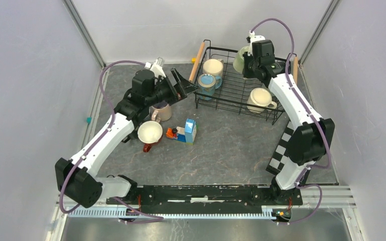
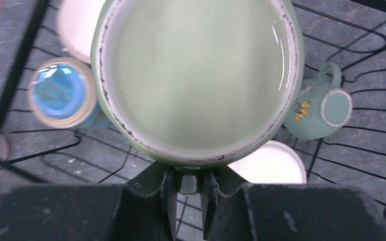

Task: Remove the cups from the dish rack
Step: Place the cup at the center of the board.

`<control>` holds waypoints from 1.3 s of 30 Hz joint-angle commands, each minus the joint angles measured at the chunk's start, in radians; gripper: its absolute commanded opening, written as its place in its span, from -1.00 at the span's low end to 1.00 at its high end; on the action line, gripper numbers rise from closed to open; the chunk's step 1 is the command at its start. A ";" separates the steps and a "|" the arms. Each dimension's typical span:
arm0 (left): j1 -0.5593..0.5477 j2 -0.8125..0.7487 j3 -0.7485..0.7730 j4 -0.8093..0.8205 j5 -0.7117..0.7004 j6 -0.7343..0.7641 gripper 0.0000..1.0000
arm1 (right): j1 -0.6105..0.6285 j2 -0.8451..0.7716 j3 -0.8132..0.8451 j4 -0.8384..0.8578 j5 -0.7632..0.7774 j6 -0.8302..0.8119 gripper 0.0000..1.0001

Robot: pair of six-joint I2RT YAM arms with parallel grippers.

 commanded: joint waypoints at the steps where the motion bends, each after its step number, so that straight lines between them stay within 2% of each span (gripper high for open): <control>1: -0.001 0.052 0.036 0.154 0.032 -0.095 1.00 | 0.052 -0.125 0.018 0.080 -0.068 0.035 -1.00; 7: 0.028 0.108 0.098 0.215 0.048 -0.126 1.00 | 0.104 -0.205 -0.013 0.140 -0.252 0.111 -1.00; 13: 0.068 0.148 0.130 0.334 0.132 -0.176 1.00 | 0.129 -0.253 -0.050 0.223 -0.402 0.180 -1.00; 24: 0.099 0.204 0.090 0.621 0.271 -0.386 1.00 | 0.131 -0.309 -0.200 0.501 -0.692 0.366 -1.00; 39: 0.105 0.222 0.071 0.683 0.290 -0.440 0.93 | 0.130 -0.352 -0.308 0.688 -0.792 0.489 -1.00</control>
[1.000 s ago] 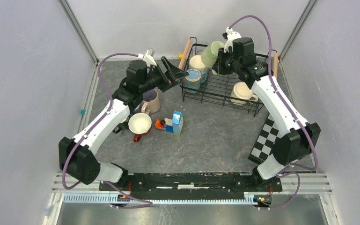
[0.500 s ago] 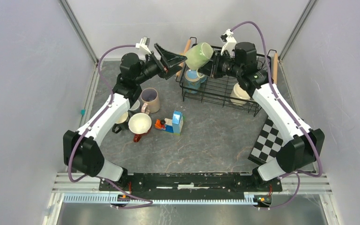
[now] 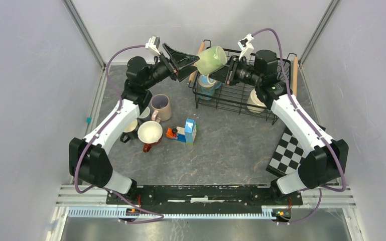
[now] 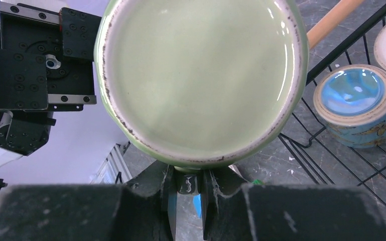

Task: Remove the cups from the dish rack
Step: Place the cup at the center of the board.

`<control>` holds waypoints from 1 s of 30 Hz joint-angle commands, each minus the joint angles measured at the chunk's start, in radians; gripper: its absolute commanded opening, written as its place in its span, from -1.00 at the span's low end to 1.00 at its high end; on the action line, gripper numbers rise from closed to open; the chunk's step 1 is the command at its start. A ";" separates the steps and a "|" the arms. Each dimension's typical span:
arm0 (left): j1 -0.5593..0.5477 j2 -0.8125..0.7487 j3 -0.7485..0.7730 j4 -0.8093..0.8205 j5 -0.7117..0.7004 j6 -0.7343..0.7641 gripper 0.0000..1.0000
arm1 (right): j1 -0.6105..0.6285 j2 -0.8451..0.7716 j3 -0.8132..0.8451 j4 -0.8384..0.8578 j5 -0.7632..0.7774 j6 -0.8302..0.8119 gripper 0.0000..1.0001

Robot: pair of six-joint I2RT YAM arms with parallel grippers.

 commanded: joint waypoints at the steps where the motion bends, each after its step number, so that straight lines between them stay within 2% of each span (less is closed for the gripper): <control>1: 0.007 0.002 -0.019 0.058 0.021 -0.050 0.93 | 0.010 -0.073 0.017 0.179 -0.080 0.032 -1.00; 7: 0.032 -0.015 -0.022 0.019 0.030 -0.025 0.92 | 0.011 -0.078 0.024 0.163 -0.070 0.018 -1.00; 12: 0.032 -0.002 -0.005 0.078 0.070 -0.054 0.91 | 0.012 -0.075 0.004 0.213 -0.107 0.054 -1.00; 16: 0.031 0.029 -0.001 0.235 0.119 -0.156 0.85 | 0.016 -0.068 -0.033 0.303 -0.154 0.119 -1.00; 21: 0.026 0.074 -0.015 0.475 0.147 -0.355 0.69 | 0.020 -0.057 -0.063 0.392 -0.196 0.177 -1.00; 30: 0.007 0.100 -0.001 0.570 0.164 -0.457 0.43 | 0.024 -0.036 -0.112 0.588 -0.279 0.302 -1.00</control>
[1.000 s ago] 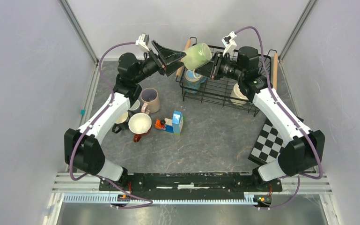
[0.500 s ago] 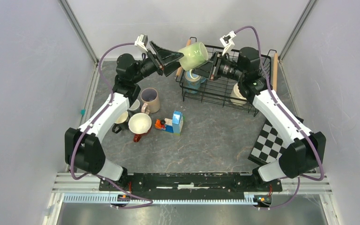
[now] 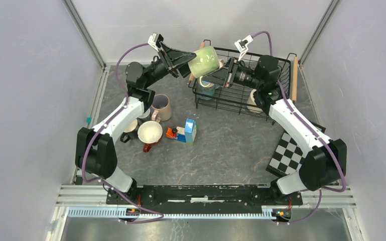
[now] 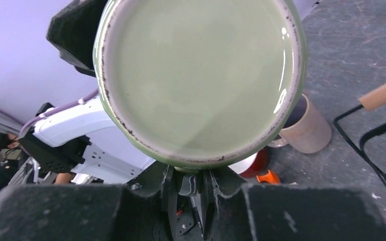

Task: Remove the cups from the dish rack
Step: Place the cup at the center of the board.

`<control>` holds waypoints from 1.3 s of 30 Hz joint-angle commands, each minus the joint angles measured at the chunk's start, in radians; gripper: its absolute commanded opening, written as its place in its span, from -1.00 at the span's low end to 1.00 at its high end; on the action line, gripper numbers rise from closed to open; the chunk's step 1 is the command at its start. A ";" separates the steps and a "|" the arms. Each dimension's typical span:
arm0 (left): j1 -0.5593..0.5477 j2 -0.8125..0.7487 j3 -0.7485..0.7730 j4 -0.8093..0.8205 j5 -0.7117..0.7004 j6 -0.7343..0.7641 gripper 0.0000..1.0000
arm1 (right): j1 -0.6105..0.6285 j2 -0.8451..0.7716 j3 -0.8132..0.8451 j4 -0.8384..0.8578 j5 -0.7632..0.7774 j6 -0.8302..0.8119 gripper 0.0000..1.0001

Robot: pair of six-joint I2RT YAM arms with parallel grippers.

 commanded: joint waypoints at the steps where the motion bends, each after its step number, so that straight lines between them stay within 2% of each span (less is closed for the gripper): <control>1: -0.018 0.004 0.028 0.110 0.036 -0.095 0.40 | 0.010 -0.017 -0.006 0.262 -0.071 0.087 -1.00; 9: -0.028 0.002 0.028 0.098 0.042 -0.100 0.07 | 0.013 -0.019 -0.010 0.249 -0.072 0.071 -1.00; 15: -0.036 0.000 0.034 0.052 0.048 -0.078 -0.17 | 0.016 -0.025 0.018 0.111 -0.043 -0.041 -1.00; 18: -0.042 0.005 0.042 0.044 0.052 -0.077 -0.39 | 0.018 -0.025 0.021 0.091 -0.037 -0.062 -1.00; 20: -0.046 0.007 0.047 0.039 0.052 -0.076 -0.63 | 0.018 -0.024 0.022 0.085 -0.036 -0.066 -1.00; 21: -0.048 0.006 0.050 0.034 0.051 -0.074 -0.84 | 0.019 -0.023 0.022 0.080 -0.034 -0.072 -1.00; 22: -0.049 0.003 0.051 0.022 0.050 -0.068 -0.95 | 0.017 -0.022 0.024 0.073 -0.031 -0.077 -1.00; 25: -0.049 -0.013 0.057 -0.028 0.046 -0.029 -0.95 | 0.019 -0.024 0.030 0.038 -0.013 -0.102 -1.00; 27: -0.048 -0.027 0.067 -0.077 0.040 0.015 -0.95 | 0.019 -0.031 0.039 -0.005 0.014 -0.137 -0.78; 30: -0.047 -0.053 0.077 -0.158 0.020 0.086 -0.95 | 0.018 -0.051 0.050 -0.070 0.058 -0.188 -0.10; 33: -0.045 -0.082 0.095 -0.252 0.003 0.161 -0.95 | 0.019 -0.082 0.053 -0.135 0.118 -0.241 0.44; 35: -0.038 -0.098 0.111 -0.318 -0.007 0.207 -0.95 | 0.019 -0.106 0.054 -0.186 0.166 -0.276 0.62; 38: -0.023 -0.131 0.131 -0.435 -0.020 0.292 -0.95 | 0.018 -0.139 0.051 -0.259 0.244 -0.331 0.73; 39: -0.016 -0.140 0.138 -0.490 -0.027 0.321 -0.95 | 0.019 -0.148 0.049 -0.292 0.265 -0.344 0.89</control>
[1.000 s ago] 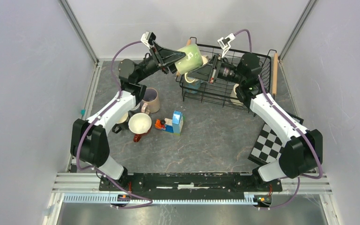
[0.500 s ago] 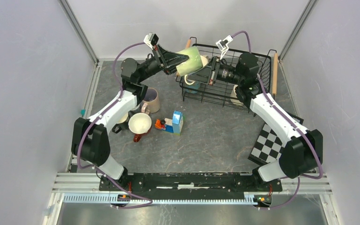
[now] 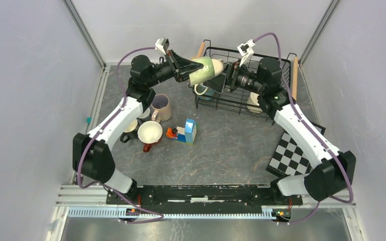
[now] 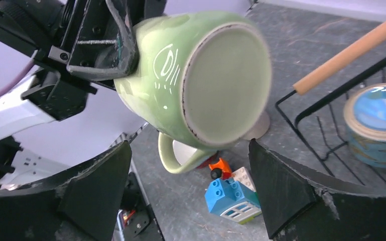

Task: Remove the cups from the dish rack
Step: Place the cup at the center of the board.

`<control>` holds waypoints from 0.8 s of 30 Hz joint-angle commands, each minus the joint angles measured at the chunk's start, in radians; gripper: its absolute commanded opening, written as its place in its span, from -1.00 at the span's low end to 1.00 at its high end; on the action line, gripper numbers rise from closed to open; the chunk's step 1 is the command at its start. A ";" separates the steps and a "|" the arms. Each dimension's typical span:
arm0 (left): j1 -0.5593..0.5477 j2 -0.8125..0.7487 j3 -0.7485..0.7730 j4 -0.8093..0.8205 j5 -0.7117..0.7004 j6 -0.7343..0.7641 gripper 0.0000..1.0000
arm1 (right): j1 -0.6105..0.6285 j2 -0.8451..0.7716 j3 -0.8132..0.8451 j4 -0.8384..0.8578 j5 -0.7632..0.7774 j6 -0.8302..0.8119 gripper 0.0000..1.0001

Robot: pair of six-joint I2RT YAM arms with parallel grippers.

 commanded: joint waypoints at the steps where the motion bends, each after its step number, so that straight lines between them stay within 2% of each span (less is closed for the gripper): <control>1: 0.027 -0.121 0.099 -0.183 -0.033 0.210 -0.95 | 0.001 -0.089 0.051 -0.115 0.153 -0.132 0.96; 6: 0.054 -0.174 0.159 -0.500 -0.088 0.409 -0.95 | 0.000 -0.131 0.048 -0.232 0.265 -0.214 0.96; 14: 0.093 -0.238 0.286 -1.014 -0.379 0.718 -0.95 | 0.000 -0.166 0.013 -0.331 0.379 -0.302 0.96; 24: 0.098 -0.219 0.396 -1.299 -0.572 0.900 -0.95 | 0.005 -0.209 -0.031 -0.365 0.467 -0.340 0.96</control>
